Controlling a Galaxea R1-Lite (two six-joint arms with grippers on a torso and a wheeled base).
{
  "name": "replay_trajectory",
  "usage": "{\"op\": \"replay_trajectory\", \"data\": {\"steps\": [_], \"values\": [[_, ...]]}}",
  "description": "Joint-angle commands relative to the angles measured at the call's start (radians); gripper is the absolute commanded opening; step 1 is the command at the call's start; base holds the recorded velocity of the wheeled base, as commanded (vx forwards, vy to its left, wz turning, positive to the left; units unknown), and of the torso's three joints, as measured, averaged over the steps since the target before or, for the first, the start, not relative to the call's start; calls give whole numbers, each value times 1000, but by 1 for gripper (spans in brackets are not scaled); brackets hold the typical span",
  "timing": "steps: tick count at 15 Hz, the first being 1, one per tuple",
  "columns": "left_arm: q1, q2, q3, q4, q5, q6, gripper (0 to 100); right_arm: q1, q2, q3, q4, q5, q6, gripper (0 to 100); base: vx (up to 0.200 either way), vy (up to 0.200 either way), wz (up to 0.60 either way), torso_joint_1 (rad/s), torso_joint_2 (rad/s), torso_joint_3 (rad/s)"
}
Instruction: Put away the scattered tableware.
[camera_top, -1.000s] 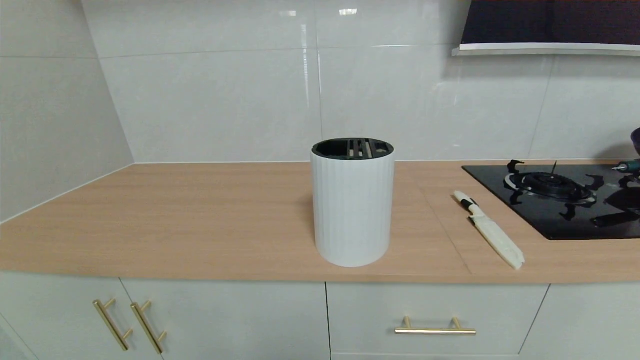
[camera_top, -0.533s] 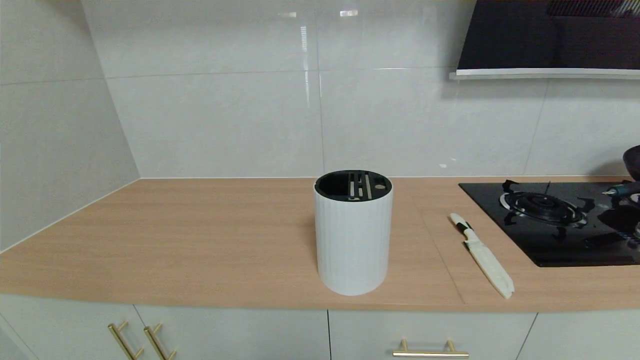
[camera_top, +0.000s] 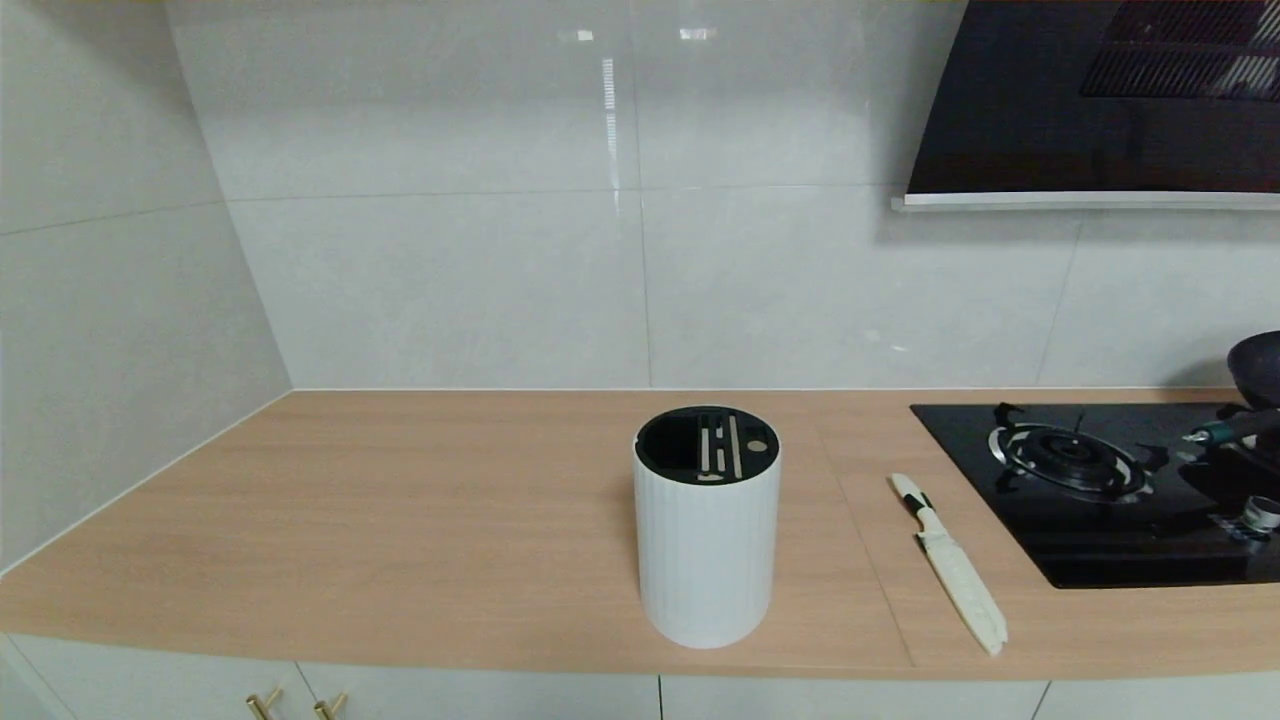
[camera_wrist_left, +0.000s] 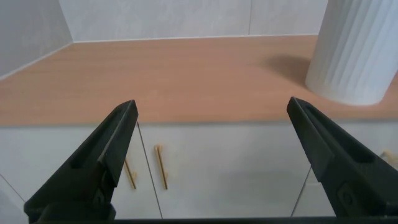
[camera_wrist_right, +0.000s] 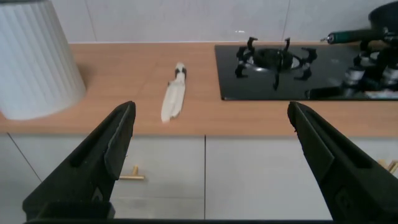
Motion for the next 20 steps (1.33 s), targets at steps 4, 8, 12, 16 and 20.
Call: {"op": "replay_trajectory", "data": {"steps": [4,8,12,16,20], "values": [[0,0,0,1,0,0,100,0,1,0,0,0,0,100,0,0,0,282,-599,-318],[0,0,0,0,0,0,100,0,1,0,0,0,0,100,0,0,0,189,-383,-199],[0,0,0,1,0,0,100,0,1,0,0,0,0,100,0,0,0,9,-16,-9],[0,0,0,1,0,0,100,0,1,0,0,0,0,100,0,0,-150,1,2,1],[0,0,0,1,0,0,100,0,1,0,0,2,0,100,0,0,0,0,0,0]]}}
